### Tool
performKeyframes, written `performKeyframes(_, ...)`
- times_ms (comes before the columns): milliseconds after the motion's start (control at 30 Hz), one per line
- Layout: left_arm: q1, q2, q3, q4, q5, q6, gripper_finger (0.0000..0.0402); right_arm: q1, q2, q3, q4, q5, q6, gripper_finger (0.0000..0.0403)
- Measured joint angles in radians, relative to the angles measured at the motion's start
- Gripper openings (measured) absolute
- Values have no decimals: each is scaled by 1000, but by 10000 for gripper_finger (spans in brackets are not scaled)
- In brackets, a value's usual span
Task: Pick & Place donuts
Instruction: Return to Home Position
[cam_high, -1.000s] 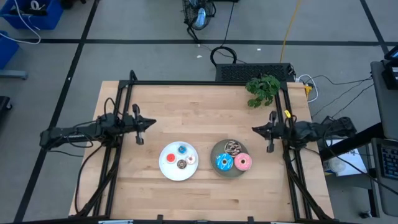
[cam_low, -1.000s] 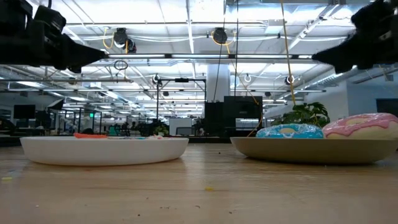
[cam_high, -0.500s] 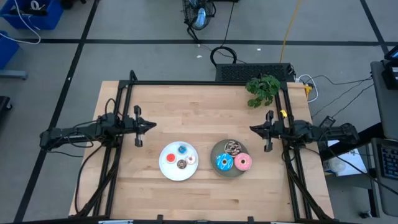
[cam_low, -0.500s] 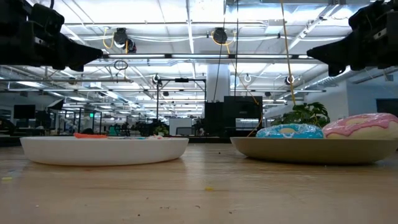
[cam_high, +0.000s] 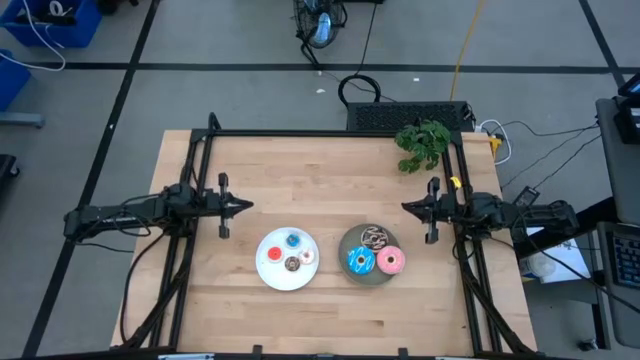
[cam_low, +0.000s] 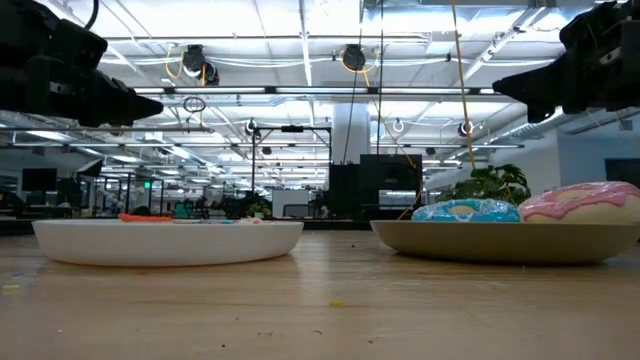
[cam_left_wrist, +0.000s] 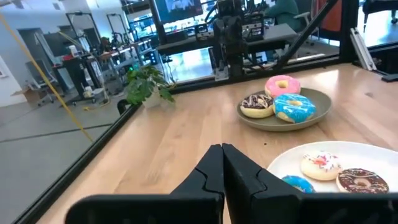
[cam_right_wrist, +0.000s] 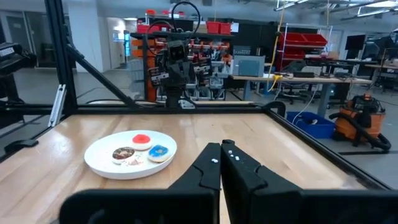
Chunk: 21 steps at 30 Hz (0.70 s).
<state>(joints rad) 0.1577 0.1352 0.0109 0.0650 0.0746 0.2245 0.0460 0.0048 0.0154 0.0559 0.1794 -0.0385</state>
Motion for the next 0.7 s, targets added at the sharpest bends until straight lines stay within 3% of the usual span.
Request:
performKeyframes(233,0,2,0,-17,-4,4,20,0,0,0,39,3,-1,0)
performKeyframes(533,0,2,0,-18,-5,-2,4,0,0,0,40,2,7,0)
performKeyframes(700,0,2,0,-17,-6,-25,26,0,0,0,42,2,7,0)
